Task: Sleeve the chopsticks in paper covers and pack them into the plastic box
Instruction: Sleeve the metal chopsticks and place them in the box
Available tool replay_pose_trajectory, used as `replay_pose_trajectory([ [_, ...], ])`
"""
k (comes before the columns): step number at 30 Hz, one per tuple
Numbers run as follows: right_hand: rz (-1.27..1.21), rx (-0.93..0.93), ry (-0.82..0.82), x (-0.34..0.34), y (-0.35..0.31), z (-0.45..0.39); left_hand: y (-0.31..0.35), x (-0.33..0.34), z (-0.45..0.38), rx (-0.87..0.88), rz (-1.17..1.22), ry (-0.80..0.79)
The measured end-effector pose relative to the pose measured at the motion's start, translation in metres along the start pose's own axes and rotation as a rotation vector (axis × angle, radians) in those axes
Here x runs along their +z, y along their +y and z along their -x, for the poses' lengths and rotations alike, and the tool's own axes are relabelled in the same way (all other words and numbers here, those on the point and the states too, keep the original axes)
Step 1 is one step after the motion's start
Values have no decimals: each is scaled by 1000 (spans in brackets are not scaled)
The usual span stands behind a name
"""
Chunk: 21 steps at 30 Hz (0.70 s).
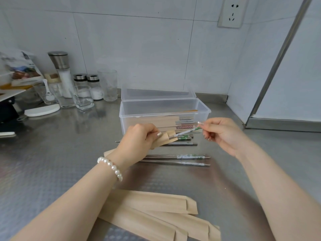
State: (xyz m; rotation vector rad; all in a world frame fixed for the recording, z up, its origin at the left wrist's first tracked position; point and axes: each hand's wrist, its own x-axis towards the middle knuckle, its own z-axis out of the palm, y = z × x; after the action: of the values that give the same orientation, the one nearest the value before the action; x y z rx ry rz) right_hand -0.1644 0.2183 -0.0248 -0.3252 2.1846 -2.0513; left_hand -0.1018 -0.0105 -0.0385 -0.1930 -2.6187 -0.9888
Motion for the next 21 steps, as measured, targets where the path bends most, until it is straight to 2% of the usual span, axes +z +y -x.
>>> replay_pose_trajectory([
  [7, 104, 39, -180, 10, 1, 5, 0, 1, 1, 21, -22, -29],
  [16, 212, 59, -228, 9, 1, 6, 0, 1, 1, 38, -79, -60],
  [19, 398, 26, -225, 5, -4, 9, -2, -1, -1, 28, -111, -42],
  [21, 627, 24, -314, 2, -10, 13, -6, -2, -2, 17, -126, -21],
])
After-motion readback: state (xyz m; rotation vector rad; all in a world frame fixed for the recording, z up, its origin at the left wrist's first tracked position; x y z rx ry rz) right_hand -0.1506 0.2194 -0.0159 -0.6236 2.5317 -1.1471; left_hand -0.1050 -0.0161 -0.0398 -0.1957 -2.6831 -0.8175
